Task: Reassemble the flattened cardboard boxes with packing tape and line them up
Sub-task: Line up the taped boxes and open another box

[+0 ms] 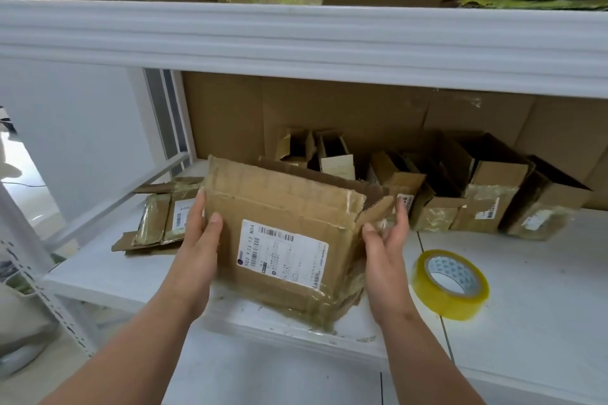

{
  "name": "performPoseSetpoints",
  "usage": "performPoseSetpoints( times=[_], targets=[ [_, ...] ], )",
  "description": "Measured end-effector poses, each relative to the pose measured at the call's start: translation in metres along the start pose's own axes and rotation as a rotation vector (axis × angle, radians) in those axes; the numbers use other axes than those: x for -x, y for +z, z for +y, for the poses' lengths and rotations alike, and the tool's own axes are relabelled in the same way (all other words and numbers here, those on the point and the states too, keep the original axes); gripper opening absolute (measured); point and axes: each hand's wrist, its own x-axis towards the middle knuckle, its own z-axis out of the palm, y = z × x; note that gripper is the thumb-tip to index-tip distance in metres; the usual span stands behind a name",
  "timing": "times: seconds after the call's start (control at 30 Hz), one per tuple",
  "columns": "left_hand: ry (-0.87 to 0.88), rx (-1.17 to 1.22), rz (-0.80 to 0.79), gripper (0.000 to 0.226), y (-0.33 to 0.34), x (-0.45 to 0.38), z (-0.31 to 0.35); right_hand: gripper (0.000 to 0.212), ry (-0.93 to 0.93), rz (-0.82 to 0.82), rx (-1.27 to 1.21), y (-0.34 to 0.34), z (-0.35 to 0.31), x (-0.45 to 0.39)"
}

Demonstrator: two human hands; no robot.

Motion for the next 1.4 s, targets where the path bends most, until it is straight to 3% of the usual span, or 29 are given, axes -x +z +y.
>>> performPoseSetpoints(
  times=[0.17,0.3,0.43,0.53,0.6,0.67,0.87,1.03,1.1,1.17,1.27,1.4],
  targets=[
    [-0.047,-0.008,-0.019,0.024,-0.001,0.001,-0.002,0.040,-0.040,-0.006,0.148,-0.006,-0.004,-0.003],
    [-0.028,-0.032,0.004,0.033,0.002,0.012,-0.003,0.030,0.023,-0.010,0.172,-0.010,-0.004,0.004],
    [0.049,-0.151,-0.140,0.052,0.001,0.023,0.013,0.052,0.034,-0.040,0.129,-0.017,-0.012,0.010],
    [0.053,-0.227,-0.246,0.032,0.003,0.028,0.023,0.040,-0.024,-0.083,0.209,-0.015,-0.021,0.015],
    [0.042,-0.237,-0.226,0.019,0.004,0.029,0.024,0.042,-0.052,-0.116,0.256,-0.016,-0.022,0.014],
    [0.032,-0.203,-0.198,0.031,0.002,0.027,0.018,0.055,-0.054,-0.132,0.292,-0.018,-0.019,0.013],
    [0.039,-0.196,-0.127,0.058,0.004,0.020,0.012,0.054,0.029,-0.098,0.185,-0.021,-0.018,0.013],
    [0.104,-0.215,-0.013,0.026,0.011,0.016,0.012,0.020,0.026,-0.102,0.155,-0.024,-0.010,0.007],
    [0.118,-0.218,0.015,0.014,0.014,0.017,0.009,0.019,0.015,-0.100,0.130,-0.024,-0.008,0.005],
    [0.115,-0.198,0.051,0.002,0.015,0.017,0.006,0.032,0.015,-0.084,0.104,-0.025,-0.008,0.001],
    [0.097,-0.152,0.048,0.042,0.013,0.011,0.007,0.070,0.021,-0.047,0.118,-0.027,-0.009,-0.009],
    [0.029,-0.220,-0.029,0.076,0.015,-0.002,0.017,0.084,0.034,-0.080,0.175,-0.024,-0.015,-0.021]
  ],
)
